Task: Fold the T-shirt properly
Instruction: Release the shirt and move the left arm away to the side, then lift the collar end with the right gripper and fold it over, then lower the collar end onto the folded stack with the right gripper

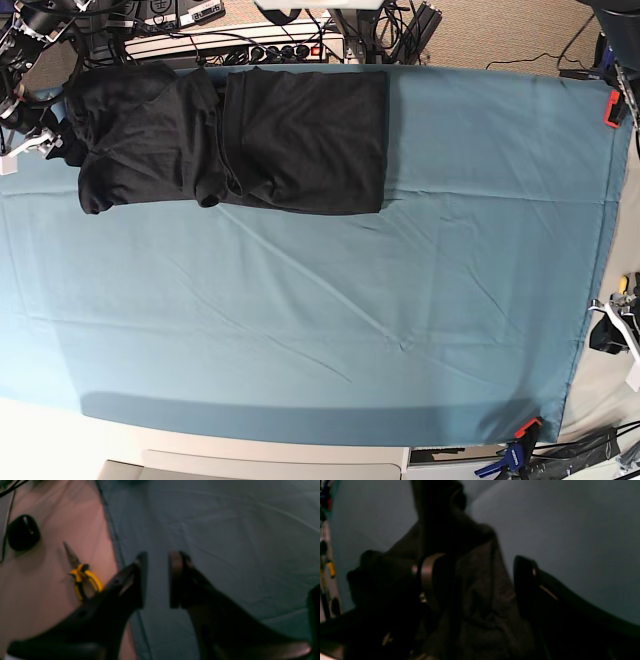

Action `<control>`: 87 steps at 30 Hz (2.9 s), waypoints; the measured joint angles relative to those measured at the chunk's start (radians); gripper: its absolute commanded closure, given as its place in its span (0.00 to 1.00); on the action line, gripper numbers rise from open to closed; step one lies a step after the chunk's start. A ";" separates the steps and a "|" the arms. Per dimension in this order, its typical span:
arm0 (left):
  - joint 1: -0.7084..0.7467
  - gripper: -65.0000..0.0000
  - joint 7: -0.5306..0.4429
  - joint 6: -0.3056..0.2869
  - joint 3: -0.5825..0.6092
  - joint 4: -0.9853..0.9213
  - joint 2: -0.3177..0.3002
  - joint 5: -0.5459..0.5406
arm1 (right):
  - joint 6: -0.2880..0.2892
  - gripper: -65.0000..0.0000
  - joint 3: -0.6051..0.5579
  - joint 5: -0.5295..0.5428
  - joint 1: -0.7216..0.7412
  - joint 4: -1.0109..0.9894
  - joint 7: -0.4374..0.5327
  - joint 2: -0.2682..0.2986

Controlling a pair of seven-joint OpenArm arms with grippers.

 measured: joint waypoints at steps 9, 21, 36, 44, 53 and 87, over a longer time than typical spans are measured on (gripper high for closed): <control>0.034 0.60 -0.001 0.000 0.000 0.000 0.003 0.000 | 0.027 0.38 -0.131 0.091 -0.029 0.000 -0.007 0.041; 0.039 0.60 -0.001 0.000 0.000 0.000 0.005 0.017 | 0.037 0.49 -0.198 0.119 -0.018 0.002 -0.003 0.042; 0.153 0.60 0.033 0.061 0.002 0.000 -0.022 -0.045 | 0.068 1.00 -0.202 0.272 -0.023 0.169 -0.032 0.024; 0.162 0.60 0.026 0.061 -0.065 0.000 -0.111 -0.054 | 0.078 1.00 -0.202 0.236 -0.105 0.708 -0.029 -0.081; 0.158 0.60 0.014 0.047 -0.244 0.001 -0.295 -0.089 | 0.075 1.00 -0.202 0.089 -0.243 0.946 -0.040 -0.303; 0.158 0.60 0.018 0.038 -0.294 0.003 -0.353 -0.114 | -0.088 1.00 -0.867 -0.669 -0.160 0.945 0.270 -0.477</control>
